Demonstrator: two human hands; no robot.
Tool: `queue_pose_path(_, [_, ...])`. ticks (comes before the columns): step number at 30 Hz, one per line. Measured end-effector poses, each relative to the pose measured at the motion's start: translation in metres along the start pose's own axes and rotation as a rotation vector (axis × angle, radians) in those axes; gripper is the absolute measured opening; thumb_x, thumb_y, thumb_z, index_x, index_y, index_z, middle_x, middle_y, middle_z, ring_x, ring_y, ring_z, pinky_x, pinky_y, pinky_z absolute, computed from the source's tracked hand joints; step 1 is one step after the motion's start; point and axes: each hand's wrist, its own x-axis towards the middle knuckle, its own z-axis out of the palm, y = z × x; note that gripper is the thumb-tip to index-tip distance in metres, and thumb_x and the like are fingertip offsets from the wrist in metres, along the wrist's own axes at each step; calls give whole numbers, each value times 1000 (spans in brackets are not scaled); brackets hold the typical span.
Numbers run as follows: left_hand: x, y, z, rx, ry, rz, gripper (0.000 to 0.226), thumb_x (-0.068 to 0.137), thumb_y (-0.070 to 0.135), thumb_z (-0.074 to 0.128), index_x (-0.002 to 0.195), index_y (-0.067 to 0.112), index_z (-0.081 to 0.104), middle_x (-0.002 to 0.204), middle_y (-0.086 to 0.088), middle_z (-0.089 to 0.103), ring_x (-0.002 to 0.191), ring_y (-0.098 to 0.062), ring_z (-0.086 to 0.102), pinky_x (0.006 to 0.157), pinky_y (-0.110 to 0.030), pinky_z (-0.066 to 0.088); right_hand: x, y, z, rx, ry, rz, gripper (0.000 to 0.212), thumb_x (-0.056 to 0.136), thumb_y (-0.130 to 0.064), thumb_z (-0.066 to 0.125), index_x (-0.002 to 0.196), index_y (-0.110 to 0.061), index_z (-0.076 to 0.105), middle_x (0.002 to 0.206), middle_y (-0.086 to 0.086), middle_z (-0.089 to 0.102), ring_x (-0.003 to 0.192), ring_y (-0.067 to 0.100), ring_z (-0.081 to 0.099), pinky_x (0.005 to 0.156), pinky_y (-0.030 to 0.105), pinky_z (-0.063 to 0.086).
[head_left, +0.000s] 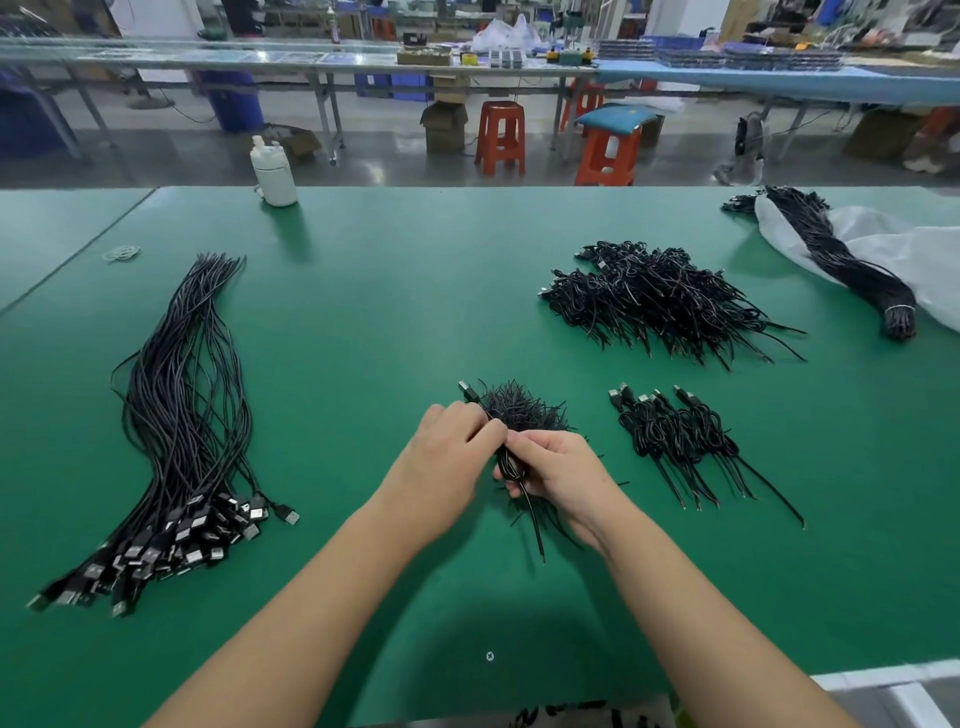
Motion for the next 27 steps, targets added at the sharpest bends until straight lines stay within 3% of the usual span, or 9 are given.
queue_pose_path(4, [-3, -4, 4, -4, 72, 78, 27, 74, -2, 43, 91, 14, 56, 85, -4, 53, 75, -24, 44, 68, -33, 32, -1, 2, -1, 3, -35, -2, 27, 98, -20, 60, 76, -11, 73, 72, 12, 69, 58, 14, 62, 53, 20, 49])
queue_pose_path(10, [-9, -7, 18, 1, 132, 117, 27, 78, -2, 44, 97, 16, 53, 87, -4, 53, 77, -23, 45, 69, -32, 34, 2, 9, -5, 9, -50, 53, 25, 99, -17, 57, 97, 5, 69, 74, 12, 66, 61, 13, 65, 57, 24, 51])
queue_pose_path(14, [-12, -10, 32, 6, 149, 68, 15, 88, 3, 56, 99, 12, 61, 89, -4, 57, 77, -25, 51, 70, -34, 39, 4, 10, -9, 3, -28, 61, 20, 98, -20, 59, 94, -5, 73, 78, 9, 70, 69, 13, 68, 60, 24, 54])
queue_pose_path(16, [-13, -11, 38, -35, 165, -11, 9, 95, 16, 55, 102, 13, 61, 91, -2, 59, 80, -23, 52, 74, -34, 40, 5, 9, -13, -22, -8, 58, 17, 96, -22, 62, 92, -10, 73, 81, 7, 73, 72, 13, 67, 63, 24, 55])
queue_pose_path(19, [-23, -23, 47, -91, 142, -316, 27, 97, 25, 43, 107, 9, 62, 95, -6, 64, 84, -24, 56, 78, -36, 42, 4, 4, -27, -113, 44, 41, 13, 93, -24, 67, 94, -13, 74, 88, 5, 76, 77, 12, 68, 67, 24, 55])
queue_pose_path(22, [-48, -45, 60, -35, 38, -583, 31, 94, 19, 43, 109, 4, 65, 99, -11, 66, 88, -30, 59, 78, -42, 46, 4, -6, -50, -260, 132, 40, 15, 91, -28, 68, 98, -16, 74, 88, 0, 76, 78, 12, 68, 68, 22, 53])
queue_pose_path(27, [-67, -60, 76, 90, -22, -710, 20, 87, 4, 62, 106, 4, 65, 97, -11, 63, 85, -31, 55, 72, -41, 42, 8, -22, -102, -456, 348, 11, 11, 90, -27, 68, 96, -19, 74, 80, -4, 75, 75, 14, 70, 58, 18, 51])
